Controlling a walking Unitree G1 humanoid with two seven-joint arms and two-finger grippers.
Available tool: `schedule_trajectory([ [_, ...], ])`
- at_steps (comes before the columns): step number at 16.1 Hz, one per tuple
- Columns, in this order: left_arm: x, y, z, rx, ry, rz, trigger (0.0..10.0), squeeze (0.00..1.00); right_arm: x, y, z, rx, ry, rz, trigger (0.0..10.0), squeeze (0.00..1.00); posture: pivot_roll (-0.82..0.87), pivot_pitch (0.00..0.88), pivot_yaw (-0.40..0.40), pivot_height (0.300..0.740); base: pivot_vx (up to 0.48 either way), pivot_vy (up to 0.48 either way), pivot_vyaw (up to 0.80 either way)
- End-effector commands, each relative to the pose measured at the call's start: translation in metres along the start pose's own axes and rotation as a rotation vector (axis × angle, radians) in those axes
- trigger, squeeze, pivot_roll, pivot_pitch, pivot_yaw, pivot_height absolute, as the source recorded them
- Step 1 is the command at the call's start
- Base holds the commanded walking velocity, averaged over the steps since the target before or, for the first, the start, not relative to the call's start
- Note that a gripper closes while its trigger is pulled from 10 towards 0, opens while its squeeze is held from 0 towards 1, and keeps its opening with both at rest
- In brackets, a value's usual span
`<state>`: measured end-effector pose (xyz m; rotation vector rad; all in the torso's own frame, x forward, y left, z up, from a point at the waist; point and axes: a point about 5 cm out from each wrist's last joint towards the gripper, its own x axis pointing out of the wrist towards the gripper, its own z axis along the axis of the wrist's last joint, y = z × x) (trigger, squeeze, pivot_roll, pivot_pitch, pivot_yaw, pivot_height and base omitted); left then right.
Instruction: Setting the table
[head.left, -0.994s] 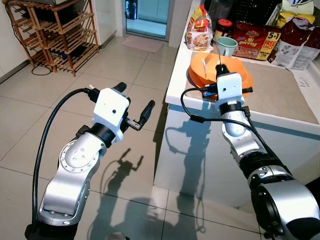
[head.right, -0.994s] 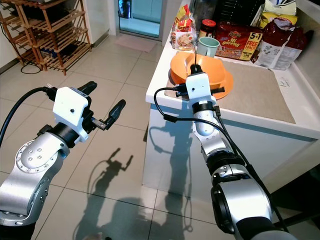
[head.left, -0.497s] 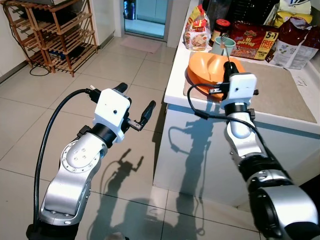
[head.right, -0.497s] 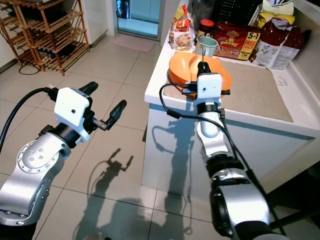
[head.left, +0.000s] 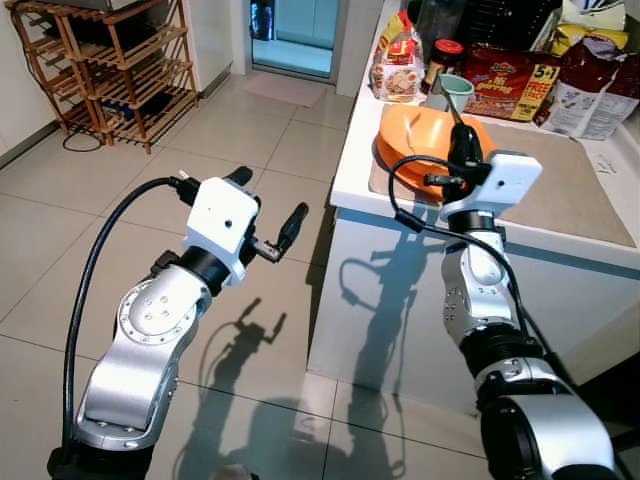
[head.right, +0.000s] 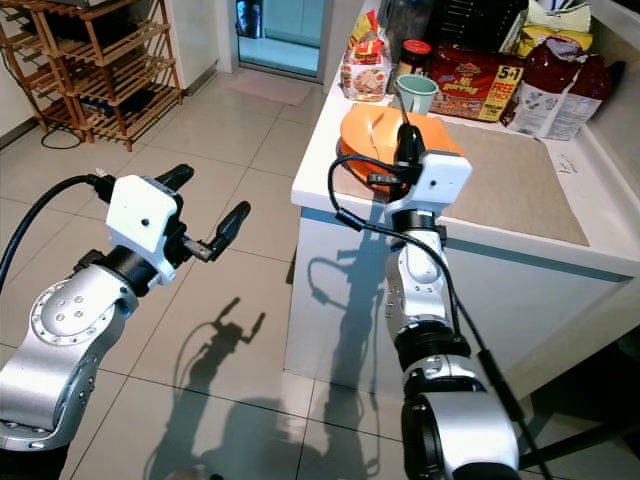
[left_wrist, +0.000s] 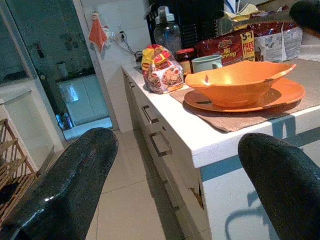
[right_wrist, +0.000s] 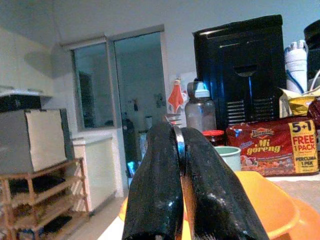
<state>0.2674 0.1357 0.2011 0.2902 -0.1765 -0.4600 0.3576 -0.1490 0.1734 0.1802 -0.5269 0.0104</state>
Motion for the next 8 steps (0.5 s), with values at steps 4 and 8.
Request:
schedule_trajectory([
  [4, 0.002, -0.003, 0.004, 0.010, -0.013, -0.016, 10.0, 0.00, -0.004, 0.000, 0.014, 0.014, -0.058, 0.042, 0.0, 0.00, 0.13, 0.000, -0.089, 0.740, 0.000, 0.000, 0.00],
  [8, 0.000, -0.005, 0.002, 0.012, -0.007, 0.002, 10.0, 0.00, -0.015, 0.005, 0.027, -0.115, -0.093, 0.135, 10.0, 0.00, 0.12, 0.000, -0.094, 0.740, 0.000, 0.000, 0.00],
])
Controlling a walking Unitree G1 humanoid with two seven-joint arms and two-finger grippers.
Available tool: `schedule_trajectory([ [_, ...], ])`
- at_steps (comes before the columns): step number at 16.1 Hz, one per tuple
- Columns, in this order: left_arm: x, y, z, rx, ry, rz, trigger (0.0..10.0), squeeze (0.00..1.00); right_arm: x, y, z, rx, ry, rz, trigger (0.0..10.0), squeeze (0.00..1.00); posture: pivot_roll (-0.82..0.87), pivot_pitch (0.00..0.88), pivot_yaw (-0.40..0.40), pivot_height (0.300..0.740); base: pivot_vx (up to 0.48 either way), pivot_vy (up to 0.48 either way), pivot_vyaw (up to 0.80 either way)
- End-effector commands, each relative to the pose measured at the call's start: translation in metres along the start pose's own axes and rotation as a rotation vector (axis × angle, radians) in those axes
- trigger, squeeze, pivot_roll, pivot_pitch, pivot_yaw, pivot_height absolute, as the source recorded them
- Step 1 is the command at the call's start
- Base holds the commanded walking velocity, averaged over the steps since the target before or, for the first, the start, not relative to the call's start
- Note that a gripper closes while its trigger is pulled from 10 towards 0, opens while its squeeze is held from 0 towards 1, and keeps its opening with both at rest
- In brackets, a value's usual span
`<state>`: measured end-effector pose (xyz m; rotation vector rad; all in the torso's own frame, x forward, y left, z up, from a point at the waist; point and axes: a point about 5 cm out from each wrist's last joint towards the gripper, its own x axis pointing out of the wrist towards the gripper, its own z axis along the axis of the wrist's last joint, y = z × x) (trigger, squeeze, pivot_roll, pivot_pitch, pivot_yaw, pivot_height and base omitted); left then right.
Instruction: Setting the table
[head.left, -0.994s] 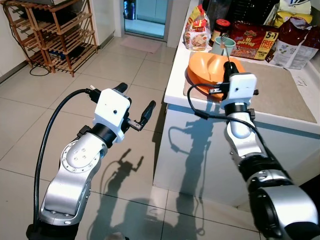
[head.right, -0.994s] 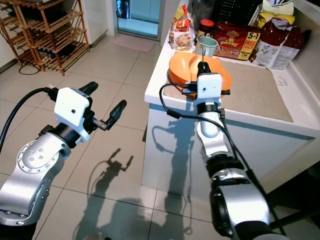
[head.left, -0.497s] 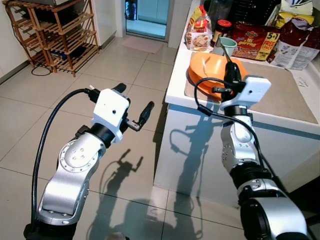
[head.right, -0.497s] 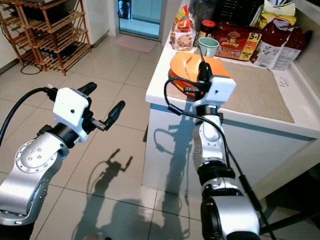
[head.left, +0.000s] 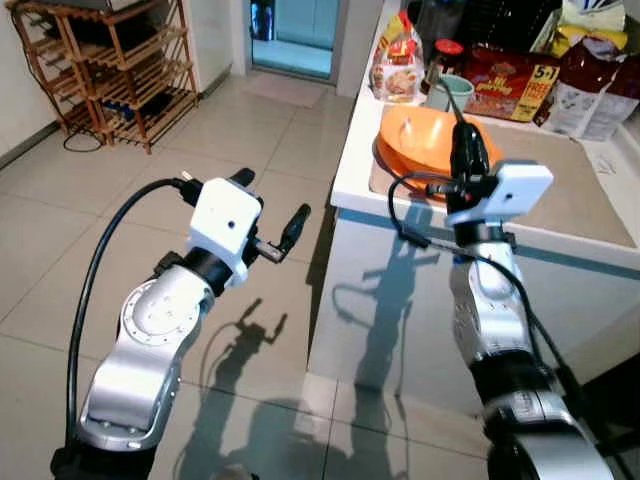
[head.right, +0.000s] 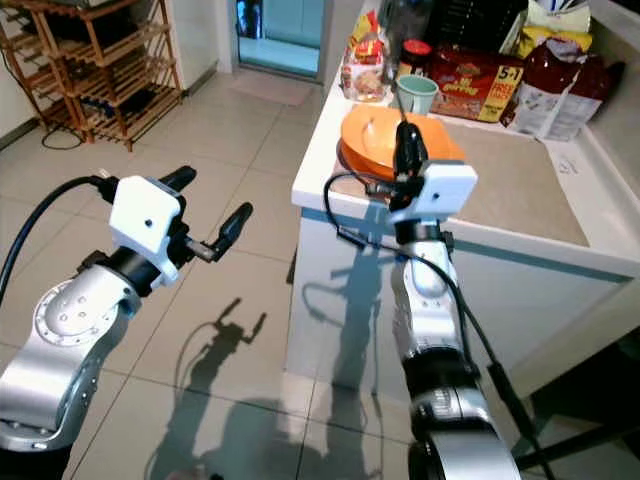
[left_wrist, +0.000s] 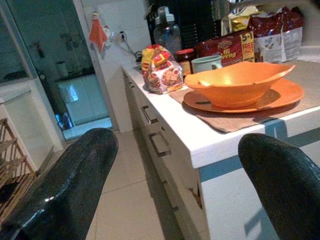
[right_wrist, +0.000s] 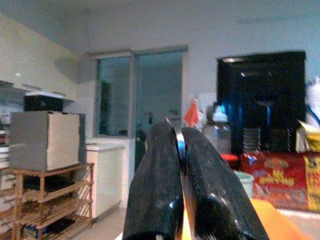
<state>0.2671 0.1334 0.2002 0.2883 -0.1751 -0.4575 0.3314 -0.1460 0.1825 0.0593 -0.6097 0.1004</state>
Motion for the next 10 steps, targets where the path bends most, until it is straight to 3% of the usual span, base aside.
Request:
schedule_trajectory([
  [1, -0.001, -0.002, 0.001, 0.012, -0.003, 0.011, 10.0, 0.00, 0.000, 0.000, 0.012, -0.037, -0.034, 0.048, 10.0, 0.00, 0.11, 0.000, -0.091, 0.740, 0.000, -0.277, 0.00],
  [4, -0.001, -0.004, 0.000, 0.022, -0.003, 0.003, 10.0, 0.00, -0.016, 0.006, 0.028, -0.068, -0.068, 0.162, 10.0, 0.00, 0.10, 0.000, -0.089, 0.740, 0.000, -0.480, 0.00],
  [10, 0.001, -0.004, -0.002, 0.031, 0.004, 0.000, 10.0, 0.00, -0.033, -0.003, 0.043, -0.098, -0.018, 0.153, 10.0, 0.00, 0.09, 0.000, -0.078, 0.740, 0.000, -0.480, 0.00],
])
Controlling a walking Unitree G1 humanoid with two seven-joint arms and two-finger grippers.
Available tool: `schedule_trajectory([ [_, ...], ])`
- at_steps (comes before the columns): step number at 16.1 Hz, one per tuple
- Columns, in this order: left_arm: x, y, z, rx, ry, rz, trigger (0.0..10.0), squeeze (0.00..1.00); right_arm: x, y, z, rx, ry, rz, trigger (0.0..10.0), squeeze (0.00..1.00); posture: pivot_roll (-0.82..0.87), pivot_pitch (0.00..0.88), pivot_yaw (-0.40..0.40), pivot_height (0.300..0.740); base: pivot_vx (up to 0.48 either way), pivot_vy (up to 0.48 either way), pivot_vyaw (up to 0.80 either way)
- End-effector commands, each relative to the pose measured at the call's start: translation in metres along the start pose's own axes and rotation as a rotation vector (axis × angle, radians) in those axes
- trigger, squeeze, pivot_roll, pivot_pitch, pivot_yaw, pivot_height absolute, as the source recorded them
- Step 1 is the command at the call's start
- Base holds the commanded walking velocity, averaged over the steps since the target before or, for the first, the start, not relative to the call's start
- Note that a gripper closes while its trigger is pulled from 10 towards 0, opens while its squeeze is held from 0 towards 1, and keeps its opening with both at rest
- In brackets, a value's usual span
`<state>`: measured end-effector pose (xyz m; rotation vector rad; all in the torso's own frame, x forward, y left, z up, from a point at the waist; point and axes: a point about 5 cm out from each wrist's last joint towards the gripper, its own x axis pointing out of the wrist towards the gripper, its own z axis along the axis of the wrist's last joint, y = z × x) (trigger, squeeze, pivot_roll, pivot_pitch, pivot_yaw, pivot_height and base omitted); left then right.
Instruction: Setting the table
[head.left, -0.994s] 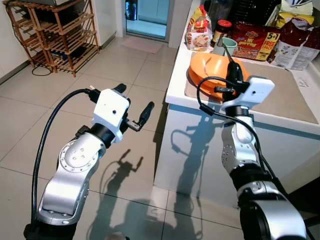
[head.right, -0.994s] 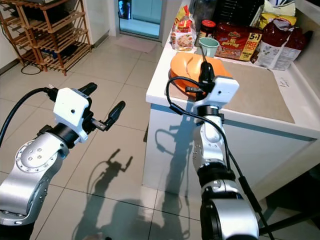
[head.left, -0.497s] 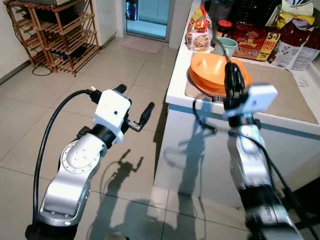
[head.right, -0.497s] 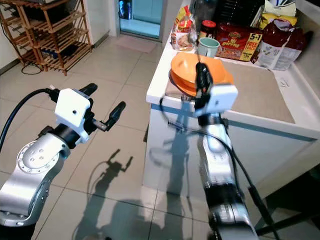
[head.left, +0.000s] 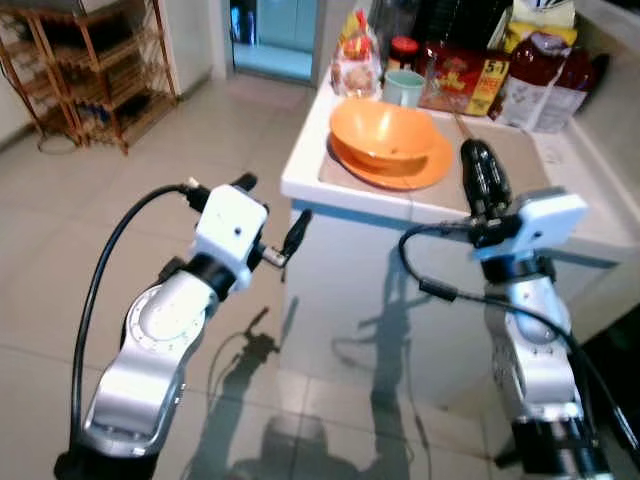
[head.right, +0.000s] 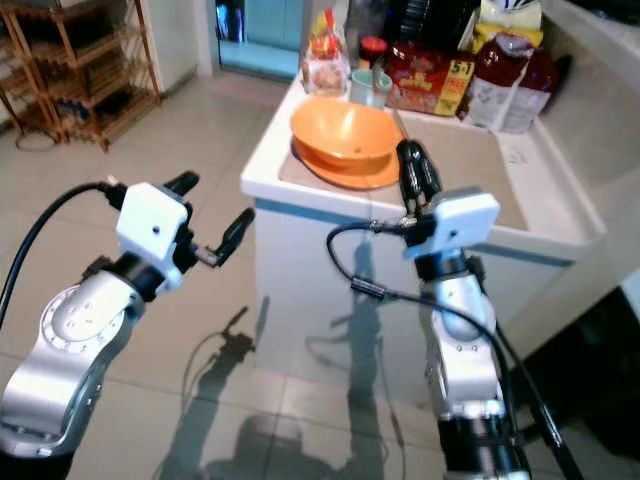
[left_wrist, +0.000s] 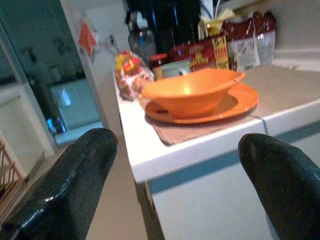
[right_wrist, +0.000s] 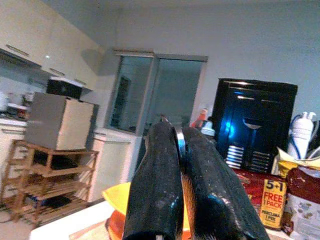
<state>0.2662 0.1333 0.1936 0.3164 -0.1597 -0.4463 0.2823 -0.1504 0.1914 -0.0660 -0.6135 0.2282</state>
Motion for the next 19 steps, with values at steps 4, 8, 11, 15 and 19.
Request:
schedule_trajectory([
  [4, 0.005, 0.000, 0.005, 0.017, -0.017, 0.016, 10.0, 0.00, -0.002, 0.000, 0.004, -0.023, 0.034, 0.023, 10.0, 0.00, 0.09, 0.000, -0.080, 0.740, 0.000, -0.480, 0.00],
  [8, 0.006, 0.005, 0.001, 0.038, 0.002, 0.062, 10.0, 0.00, -0.006, 0.008, -0.002, 0.018, 0.103, 0.084, 10.0, 0.00, 0.09, 0.000, -0.078, 0.740, 0.000, -0.480, 0.00],
  [11, 0.007, 0.006, 0.001, 0.043, 0.003, 0.073, 10.0, 0.00, -0.009, 0.014, -0.005, 0.035, 0.137, 0.132, 10.0, 0.00, 0.09, 0.000, -0.079, 0.740, 0.000, -0.480, 0.00],
  [15, 0.008, 0.006, 0.000, 0.050, 0.005, 0.082, 10.0, 0.00, -0.011, 0.014, -0.010, -0.028, 0.174, 0.175, 10.0, 0.00, 0.08, 0.000, -0.083, 0.740, 0.000, -0.480, 0.00],
  [19, 0.010, 0.006, 0.001, 0.056, 0.000, 0.081, 10.0, 0.00, -0.012, 0.011, -0.011, -0.041, 0.189, 0.184, 10.0, 0.00, 0.08, 0.000, -0.082, 0.740, 0.000, -0.480, 0.80],
])
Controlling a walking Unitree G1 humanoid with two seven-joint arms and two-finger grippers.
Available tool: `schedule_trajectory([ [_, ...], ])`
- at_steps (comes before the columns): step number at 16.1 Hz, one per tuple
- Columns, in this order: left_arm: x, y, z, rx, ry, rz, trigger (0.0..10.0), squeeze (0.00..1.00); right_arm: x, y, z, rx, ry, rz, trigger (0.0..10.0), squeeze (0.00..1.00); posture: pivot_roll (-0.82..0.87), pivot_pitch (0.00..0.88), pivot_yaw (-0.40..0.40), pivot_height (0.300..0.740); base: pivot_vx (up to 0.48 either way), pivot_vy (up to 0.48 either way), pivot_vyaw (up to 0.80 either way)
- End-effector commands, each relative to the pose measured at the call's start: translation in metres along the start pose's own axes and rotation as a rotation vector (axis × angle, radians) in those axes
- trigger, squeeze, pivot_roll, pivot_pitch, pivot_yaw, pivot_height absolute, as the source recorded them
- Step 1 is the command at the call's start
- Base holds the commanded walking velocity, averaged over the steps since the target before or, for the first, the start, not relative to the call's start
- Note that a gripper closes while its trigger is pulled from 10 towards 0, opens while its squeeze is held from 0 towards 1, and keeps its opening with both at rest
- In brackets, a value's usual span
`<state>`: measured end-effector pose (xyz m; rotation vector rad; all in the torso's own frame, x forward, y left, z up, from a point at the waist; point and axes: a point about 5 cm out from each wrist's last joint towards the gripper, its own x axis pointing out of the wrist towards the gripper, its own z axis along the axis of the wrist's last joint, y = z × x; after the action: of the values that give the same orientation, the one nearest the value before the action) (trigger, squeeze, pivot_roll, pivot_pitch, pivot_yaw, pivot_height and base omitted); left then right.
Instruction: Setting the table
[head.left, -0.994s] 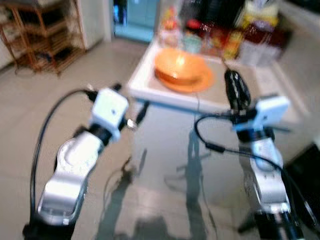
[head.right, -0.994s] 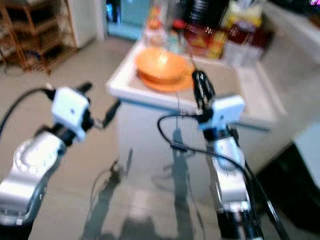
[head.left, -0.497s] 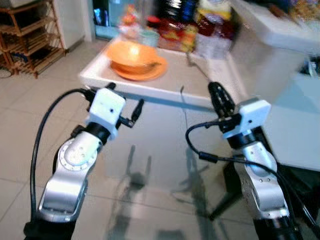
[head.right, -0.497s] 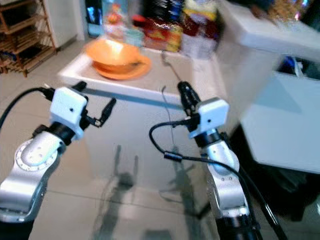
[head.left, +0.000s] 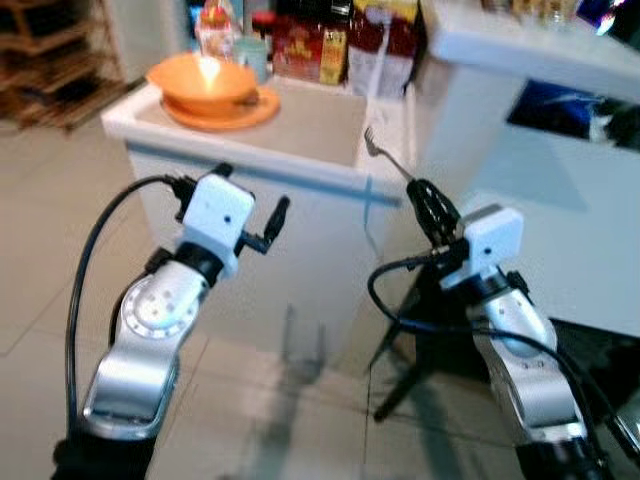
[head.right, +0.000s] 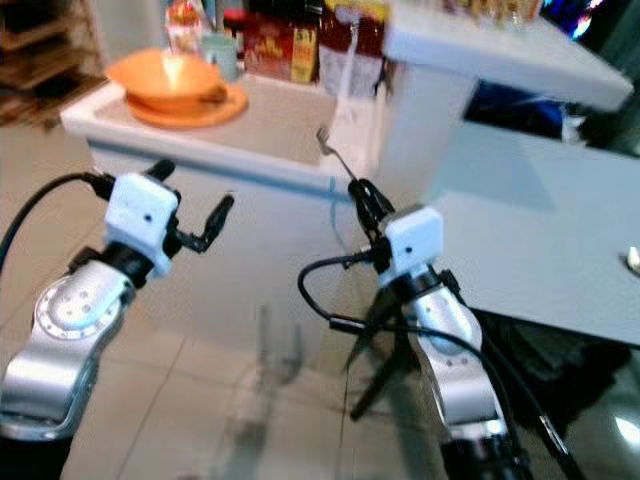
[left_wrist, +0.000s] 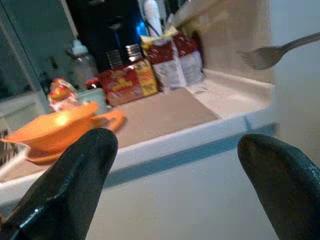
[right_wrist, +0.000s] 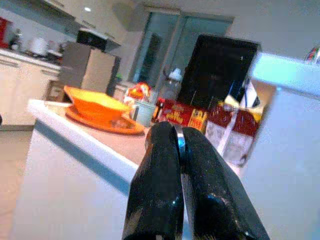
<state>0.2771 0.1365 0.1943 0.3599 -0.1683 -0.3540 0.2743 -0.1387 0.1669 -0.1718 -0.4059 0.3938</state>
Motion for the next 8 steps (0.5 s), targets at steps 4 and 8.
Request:
schedule_trajectory([
  [4, 0.0017, -0.0010, 0.0031, 0.009, -0.019, 0.002, 10.0, 0.00, 0.0026, -0.0082, 0.0058, 0.015, -0.029, 0.000, 10.0, 0.00, 0.08, 0.000, -0.082, 0.740, 0.000, -0.480, 0.00],
  [8, 0.0025, -0.0014, 0.0027, 0.008, -0.021, 0.005, 10.0, 0.00, 0.0017, -0.0070, 0.0060, 0.024, -0.034, 0.044, 10.0, 0.00, 0.07, 0.000, -0.083, 0.740, 0.000, -0.480, 0.00],
])
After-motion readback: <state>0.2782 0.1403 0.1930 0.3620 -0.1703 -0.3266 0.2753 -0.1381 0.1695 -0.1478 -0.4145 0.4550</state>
